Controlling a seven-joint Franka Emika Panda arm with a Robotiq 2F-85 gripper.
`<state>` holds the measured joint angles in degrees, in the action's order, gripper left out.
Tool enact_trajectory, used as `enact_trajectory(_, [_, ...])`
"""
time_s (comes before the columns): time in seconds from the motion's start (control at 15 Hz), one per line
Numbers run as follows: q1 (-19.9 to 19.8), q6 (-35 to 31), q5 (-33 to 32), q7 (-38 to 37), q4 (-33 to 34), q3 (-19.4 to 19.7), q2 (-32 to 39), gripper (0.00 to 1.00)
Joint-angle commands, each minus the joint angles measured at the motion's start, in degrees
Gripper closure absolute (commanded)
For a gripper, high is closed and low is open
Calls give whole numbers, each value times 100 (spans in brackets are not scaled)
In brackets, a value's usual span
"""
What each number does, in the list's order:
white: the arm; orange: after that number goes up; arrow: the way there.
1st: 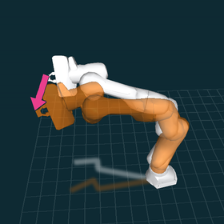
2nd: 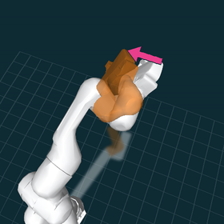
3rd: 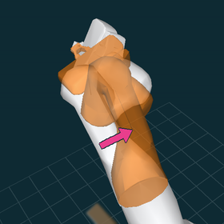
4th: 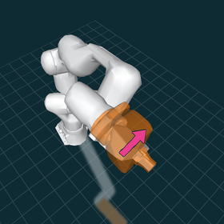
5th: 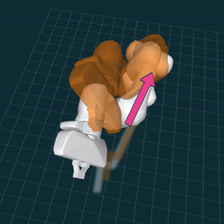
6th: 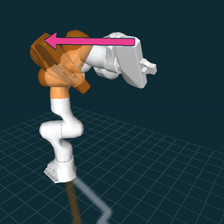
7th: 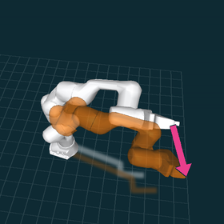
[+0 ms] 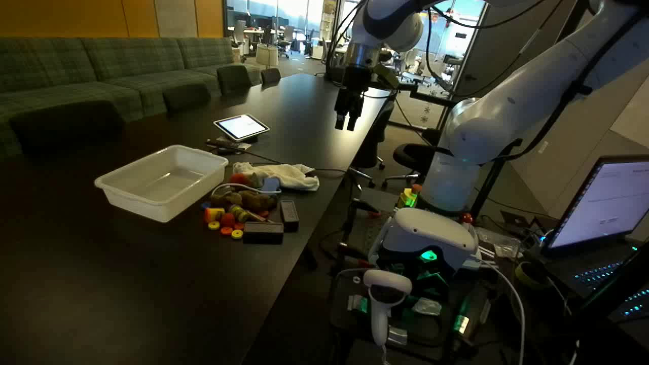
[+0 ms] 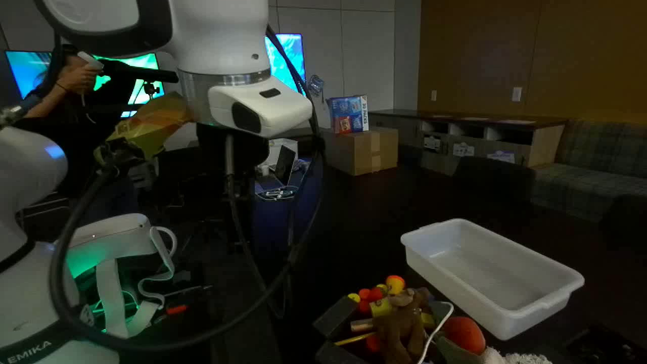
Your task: Push the items on the table to the left using the white cloth and then put the cloth in the white bowl
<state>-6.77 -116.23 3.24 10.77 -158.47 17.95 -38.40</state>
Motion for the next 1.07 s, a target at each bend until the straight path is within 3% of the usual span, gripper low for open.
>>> enact_trajectory(0.0, [-130,15,89,77,9,-128,28,0])
enact_trajectory(0.2, [-130,15,89,77,9,-128,26,0])
enact_trajectory(0.4, [29,-771,220,315,67,11,733,0])
enact_trajectory(0.6, [232,-1657,516,664,354,86,1666,0])
enact_trajectory(1.0, [537,-3265,1715,2235,1129,194,3774,0])
